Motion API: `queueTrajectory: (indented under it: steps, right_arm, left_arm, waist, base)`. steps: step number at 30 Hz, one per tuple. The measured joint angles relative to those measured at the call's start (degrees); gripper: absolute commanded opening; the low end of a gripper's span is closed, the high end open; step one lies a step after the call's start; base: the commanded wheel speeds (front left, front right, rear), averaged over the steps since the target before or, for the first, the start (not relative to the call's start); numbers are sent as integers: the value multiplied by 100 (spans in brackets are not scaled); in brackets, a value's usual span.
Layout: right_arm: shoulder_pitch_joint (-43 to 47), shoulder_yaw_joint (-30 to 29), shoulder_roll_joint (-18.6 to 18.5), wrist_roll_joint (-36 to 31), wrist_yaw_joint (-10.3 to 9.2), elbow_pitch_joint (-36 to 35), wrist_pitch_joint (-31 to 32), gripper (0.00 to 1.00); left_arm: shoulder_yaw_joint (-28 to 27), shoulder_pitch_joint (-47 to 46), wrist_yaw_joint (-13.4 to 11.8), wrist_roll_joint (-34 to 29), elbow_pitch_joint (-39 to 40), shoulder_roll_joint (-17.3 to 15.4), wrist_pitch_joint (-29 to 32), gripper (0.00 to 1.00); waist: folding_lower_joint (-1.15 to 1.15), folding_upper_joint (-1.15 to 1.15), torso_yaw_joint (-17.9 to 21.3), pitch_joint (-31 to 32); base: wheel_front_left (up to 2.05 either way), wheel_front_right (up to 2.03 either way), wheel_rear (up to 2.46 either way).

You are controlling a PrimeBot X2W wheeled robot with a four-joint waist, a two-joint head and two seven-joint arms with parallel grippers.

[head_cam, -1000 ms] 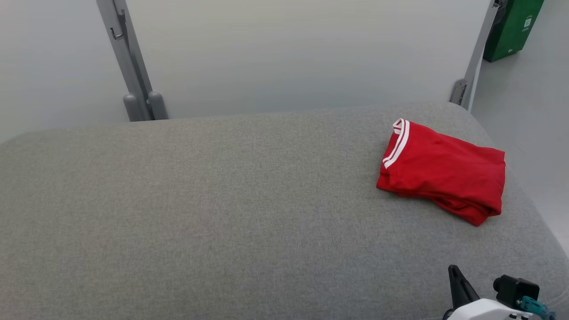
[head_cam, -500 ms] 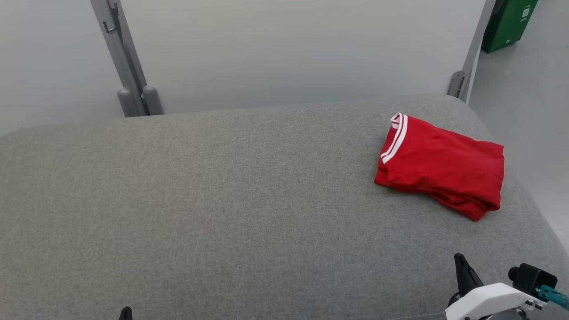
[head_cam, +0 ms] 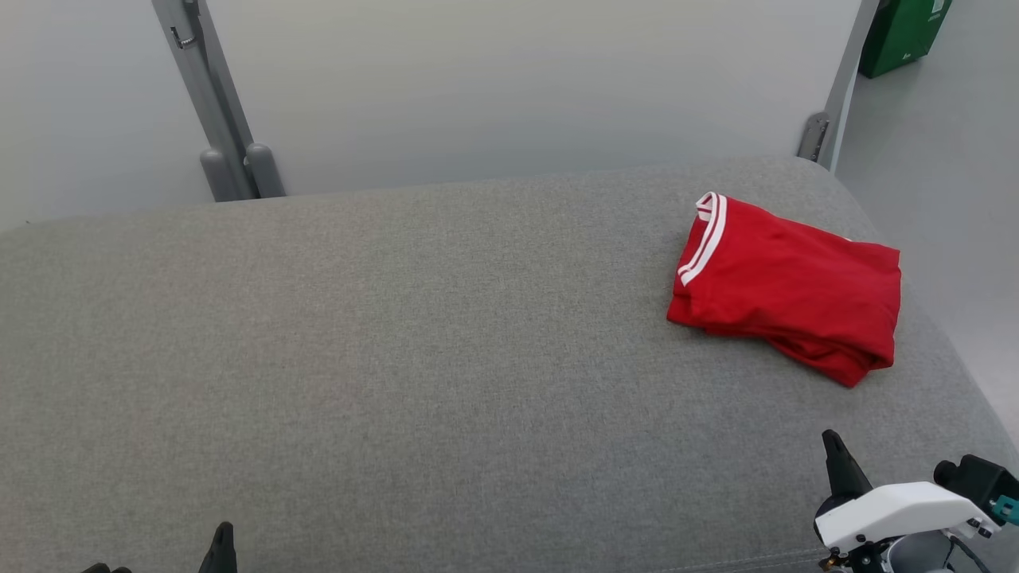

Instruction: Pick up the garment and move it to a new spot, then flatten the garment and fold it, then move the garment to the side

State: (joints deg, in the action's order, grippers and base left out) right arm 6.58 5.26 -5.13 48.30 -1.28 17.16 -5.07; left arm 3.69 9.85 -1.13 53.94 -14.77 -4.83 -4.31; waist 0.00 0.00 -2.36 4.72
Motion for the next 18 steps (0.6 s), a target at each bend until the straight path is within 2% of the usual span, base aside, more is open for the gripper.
queueTrajectory:
  steps: [18]
  right_arm:
    - [-303, -405, 105, 1322, 255, -11, 367, 0]
  left_arm:
    - [-258, -389, 222, 1134, -55, 73, 346, 0]
  waist:
    - [0, 0, 73, -151]
  base:
    - [0, 0, 0]
